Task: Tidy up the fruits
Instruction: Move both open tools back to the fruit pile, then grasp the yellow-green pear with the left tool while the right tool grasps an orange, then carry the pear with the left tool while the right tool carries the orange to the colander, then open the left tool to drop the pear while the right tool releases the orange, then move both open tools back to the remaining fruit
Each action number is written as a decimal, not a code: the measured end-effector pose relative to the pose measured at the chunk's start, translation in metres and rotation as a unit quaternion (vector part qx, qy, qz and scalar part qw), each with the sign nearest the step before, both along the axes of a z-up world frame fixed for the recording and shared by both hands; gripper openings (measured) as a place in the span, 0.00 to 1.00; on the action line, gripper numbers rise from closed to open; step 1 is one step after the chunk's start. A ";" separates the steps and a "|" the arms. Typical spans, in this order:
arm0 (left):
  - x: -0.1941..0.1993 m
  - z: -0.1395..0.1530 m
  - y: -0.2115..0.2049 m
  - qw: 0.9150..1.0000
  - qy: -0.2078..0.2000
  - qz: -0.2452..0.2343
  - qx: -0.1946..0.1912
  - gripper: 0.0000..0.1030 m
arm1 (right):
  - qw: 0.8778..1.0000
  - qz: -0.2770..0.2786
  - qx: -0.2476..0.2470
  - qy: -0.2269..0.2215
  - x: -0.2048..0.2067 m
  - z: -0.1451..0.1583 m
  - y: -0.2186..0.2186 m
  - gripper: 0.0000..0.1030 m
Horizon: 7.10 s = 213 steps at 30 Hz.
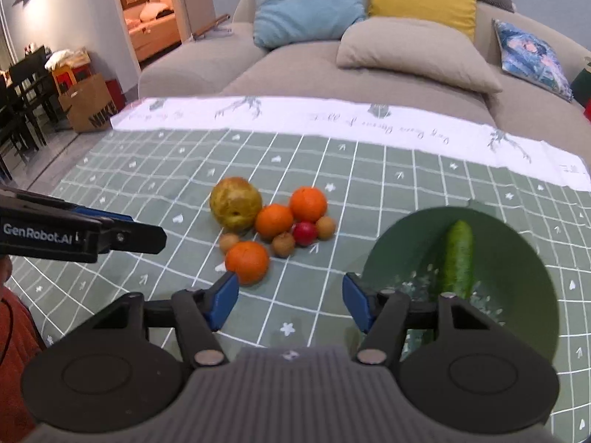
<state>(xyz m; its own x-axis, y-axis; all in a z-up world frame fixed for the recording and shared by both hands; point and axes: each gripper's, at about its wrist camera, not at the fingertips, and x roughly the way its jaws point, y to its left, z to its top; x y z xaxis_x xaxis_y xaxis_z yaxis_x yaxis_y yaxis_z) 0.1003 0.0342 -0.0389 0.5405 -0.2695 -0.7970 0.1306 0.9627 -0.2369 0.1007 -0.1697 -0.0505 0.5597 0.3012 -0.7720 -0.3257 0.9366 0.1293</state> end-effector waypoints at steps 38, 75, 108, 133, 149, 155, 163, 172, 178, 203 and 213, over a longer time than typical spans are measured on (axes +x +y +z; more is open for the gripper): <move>0.131 -0.089 0.029 0.967 0.138 0.182 -0.115 0.73 | 0.992 -0.039 0.053 0.107 0.176 -0.084 0.024 0.45; 0.059 -0.001 0.022 0.976 0.059 0.144 -0.155 0.66 | 0.996 0.008 0.077 0.032 0.087 0.008 -0.001 0.37; 0.057 -0.011 -0.181 0.986 0.123 -0.094 -0.058 0.66 | 0.994 -0.059 0.005 0.088 0.010 -0.019 -0.158 0.37; 0.068 -0.052 -0.211 0.971 0.176 -0.155 0.043 0.67 | 0.991 -0.002 -0.026 0.131 0.026 -0.056 -0.143 0.38; 0.060 -0.037 -0.203 0.970 0.169 -0.174 0.018 0.70 | 0.991 -0.025 -0.054 0.117 0.020 -0.038 -0.141 0.59; 0.048 -0.002 -0.183 0.979 0.110 -0.171 -0.005 0.70 | 0.993 -0.040 -0.067 0.088 0.013 -0.015 -0.134 0.64; 0.031 0.029 -0.135 0.990 0.023 -0.137 0.002 0.70 | 0.996 -0.072 -0.034 0.046 0.012 0.010 -0.106 0.64; 0.017 0.038 -0.067 0.997 -0.035 -0.075 0.007 0.70 | 0.998 -0.070 0.000 -0.008 0.008 0.024 -0.055 0.64; 0.005 0.027 -0.035 0.999 -0.046 -0.026 0.012 0.70 | 0.999 -0.037 -0.003 -0.027 0.000 0.019 -0.021 0.56; 0.039 -0.048 -0.007 0.995 0.078 0.046 -0.048 0.63 | 0.996 0.073 -0.053 -0.021 0.031 -0.023 0.018 0.28; 0.071 -0.074 -0.022 0.990 0.123 0.058 -0.023 0.63 | 0.993 0.096 -0.074 -0.010 0.059 -0.045 0.021 0.28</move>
<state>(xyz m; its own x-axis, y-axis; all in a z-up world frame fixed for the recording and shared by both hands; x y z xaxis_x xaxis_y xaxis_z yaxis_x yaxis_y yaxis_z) 0.1709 0.0124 -0.1130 0.3611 -0.2557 -0.8968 -0.0480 0.9553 -0.2917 0.1599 -0.1484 -0.0953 0.5187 0.2879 -0.8051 -0.5009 0.8654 -0.0132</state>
